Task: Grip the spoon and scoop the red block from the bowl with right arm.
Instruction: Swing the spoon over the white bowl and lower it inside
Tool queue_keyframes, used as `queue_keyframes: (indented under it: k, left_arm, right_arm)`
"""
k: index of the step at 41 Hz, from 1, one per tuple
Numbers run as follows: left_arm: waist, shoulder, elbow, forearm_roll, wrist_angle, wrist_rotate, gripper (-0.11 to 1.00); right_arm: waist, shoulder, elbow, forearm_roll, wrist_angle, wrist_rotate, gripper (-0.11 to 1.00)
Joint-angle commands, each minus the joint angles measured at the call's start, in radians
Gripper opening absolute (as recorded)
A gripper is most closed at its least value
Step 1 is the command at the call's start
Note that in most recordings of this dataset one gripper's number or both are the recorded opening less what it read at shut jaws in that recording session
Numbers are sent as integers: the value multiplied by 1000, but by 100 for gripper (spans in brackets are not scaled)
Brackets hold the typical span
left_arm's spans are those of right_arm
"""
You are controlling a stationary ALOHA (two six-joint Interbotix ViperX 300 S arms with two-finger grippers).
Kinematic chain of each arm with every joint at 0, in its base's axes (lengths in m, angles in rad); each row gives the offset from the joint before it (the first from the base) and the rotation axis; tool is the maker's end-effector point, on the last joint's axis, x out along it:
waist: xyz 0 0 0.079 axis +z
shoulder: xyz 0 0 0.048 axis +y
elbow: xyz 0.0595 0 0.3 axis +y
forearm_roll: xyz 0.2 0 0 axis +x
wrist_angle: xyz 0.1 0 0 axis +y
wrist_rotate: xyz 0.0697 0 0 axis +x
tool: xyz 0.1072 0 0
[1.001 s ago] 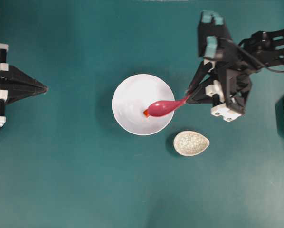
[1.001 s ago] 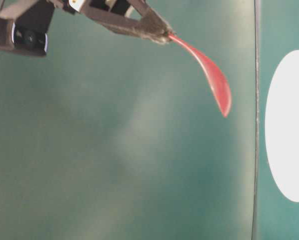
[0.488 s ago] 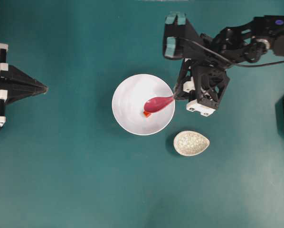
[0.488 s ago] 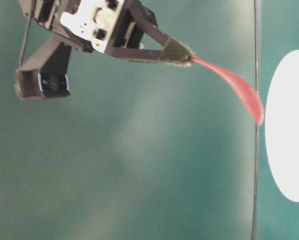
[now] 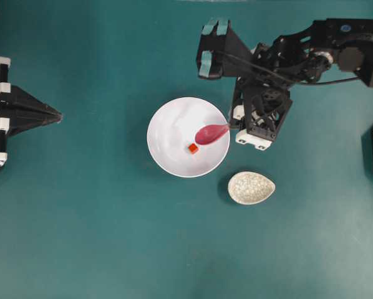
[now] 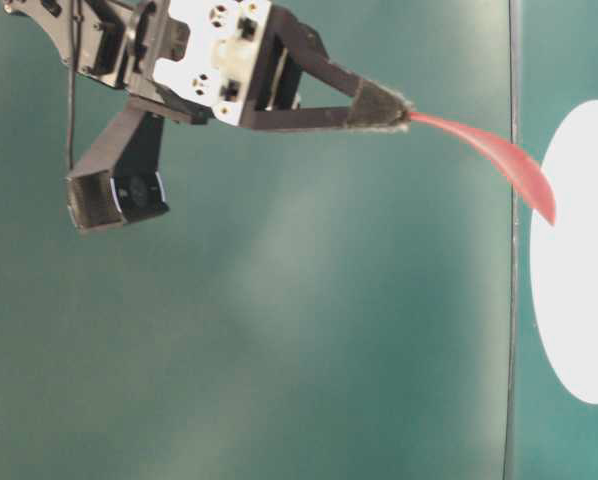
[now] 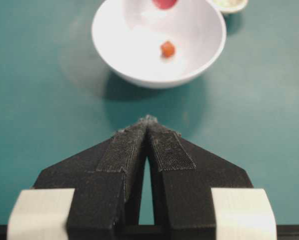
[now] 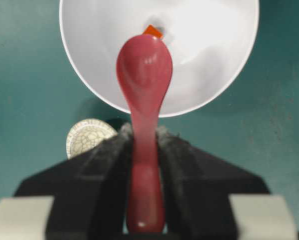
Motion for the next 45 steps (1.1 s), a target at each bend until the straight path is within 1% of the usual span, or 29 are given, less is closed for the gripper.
queue_keyframes:
  k: [1, 13, 23, 37, 45]
  left_arm:
    - [3, 5, -17, 2, -5, 0, 0]
    - [3, 3, -17, 2, -5, 0, 0]
    - [3, 3, -17, 2, -5, 0, 0]
    - [3, 3, -17, 2, -5, 0, 0]
    - [3, 0, -17, 2, -8, 0, 0]
  right_arm:
    - [17, 3, -18, -6, 0, 0, 24]
    - [38, 57, -20, -23, 0, 2, 24]
    - [41, 81, -31, -32, 0, 0, 24]
    - [41, 120, -49, -58, 0, 0, 24]
    - [44, 147, -69, -61, 0, -3, 24]
